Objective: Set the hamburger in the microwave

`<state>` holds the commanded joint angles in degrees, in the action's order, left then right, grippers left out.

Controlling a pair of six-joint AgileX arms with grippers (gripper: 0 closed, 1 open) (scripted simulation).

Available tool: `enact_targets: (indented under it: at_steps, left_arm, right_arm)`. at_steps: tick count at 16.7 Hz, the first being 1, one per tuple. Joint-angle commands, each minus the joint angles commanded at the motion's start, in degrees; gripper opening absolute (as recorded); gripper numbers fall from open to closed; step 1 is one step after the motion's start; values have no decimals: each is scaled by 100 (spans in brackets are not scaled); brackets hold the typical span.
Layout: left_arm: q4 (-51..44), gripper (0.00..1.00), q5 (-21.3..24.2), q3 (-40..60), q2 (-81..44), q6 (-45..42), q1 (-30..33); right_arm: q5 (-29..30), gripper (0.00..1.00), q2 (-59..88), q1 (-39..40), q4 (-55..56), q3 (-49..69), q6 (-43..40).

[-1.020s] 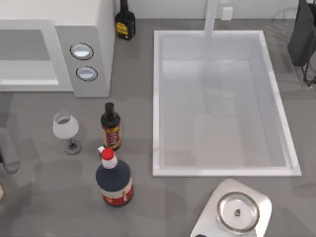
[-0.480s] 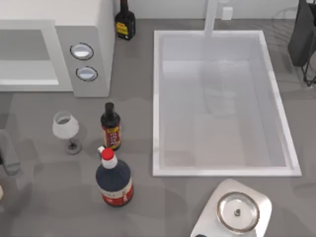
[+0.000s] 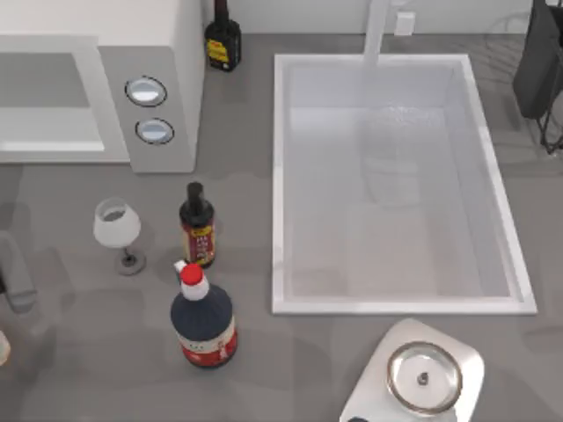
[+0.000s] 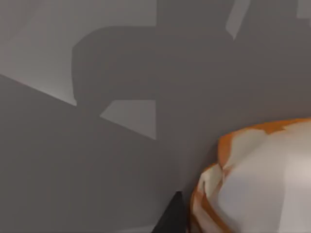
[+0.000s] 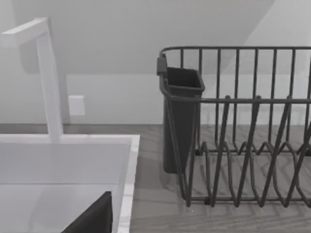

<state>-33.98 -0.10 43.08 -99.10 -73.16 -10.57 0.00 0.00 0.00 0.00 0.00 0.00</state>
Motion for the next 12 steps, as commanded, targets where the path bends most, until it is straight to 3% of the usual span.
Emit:
enact_targets:
  at_steps: [5, 6, 12]
  left_arm:
    - [0, 0, 0, 0, 0, 0, 0]
    - [-564, 0, 61, 193, 389, 144, 12]
    - [-1561, 0, 63, 830, 728, 109, 28]
  right_arm:
    - [0, 100, 0, 0, 0, 0, 0]
    - [0, 100, 0, 0, 0, 0, 0]
    - [0, 100, 0, 0, 0, 0, 0]
